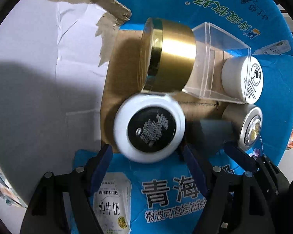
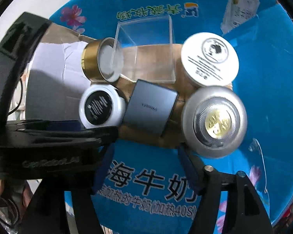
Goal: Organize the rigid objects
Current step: 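Lower the white container and black block into the blue box while opening both tools, then lift both open tools away from the blue box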
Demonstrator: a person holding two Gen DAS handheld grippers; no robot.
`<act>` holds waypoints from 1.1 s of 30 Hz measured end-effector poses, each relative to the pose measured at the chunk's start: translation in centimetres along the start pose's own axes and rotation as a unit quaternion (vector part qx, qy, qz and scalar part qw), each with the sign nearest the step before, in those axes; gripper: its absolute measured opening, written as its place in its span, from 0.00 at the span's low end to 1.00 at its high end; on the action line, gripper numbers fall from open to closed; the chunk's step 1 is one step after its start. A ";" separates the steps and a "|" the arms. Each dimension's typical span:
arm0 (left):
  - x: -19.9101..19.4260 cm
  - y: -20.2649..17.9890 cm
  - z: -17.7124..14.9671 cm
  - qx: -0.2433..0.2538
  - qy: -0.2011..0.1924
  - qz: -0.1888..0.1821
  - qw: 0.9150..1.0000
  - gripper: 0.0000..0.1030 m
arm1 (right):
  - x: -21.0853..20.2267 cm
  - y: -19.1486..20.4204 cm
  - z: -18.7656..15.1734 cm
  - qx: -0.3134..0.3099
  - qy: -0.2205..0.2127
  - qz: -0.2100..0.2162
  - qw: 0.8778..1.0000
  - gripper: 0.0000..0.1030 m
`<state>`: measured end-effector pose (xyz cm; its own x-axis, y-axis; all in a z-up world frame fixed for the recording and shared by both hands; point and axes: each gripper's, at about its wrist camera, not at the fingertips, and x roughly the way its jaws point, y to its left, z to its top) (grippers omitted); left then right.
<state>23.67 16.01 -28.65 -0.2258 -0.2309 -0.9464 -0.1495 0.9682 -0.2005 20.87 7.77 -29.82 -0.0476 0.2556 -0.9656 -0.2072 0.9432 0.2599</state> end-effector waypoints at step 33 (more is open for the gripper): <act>-14.2 -4.6 -13.1 0.029 -0.256 0.060 0.964 1.00 | -18.7 -1.1 -9.1 -0.013 -0.159 -0.085 0.983 0.92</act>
<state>14.91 13.57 -10.96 0.2696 -0.0534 -0.9615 -0.0950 0.9921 -0.0817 13.07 0.05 -12.14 0.2973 0.1517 -0.9426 -0.2113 0.9733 0.0900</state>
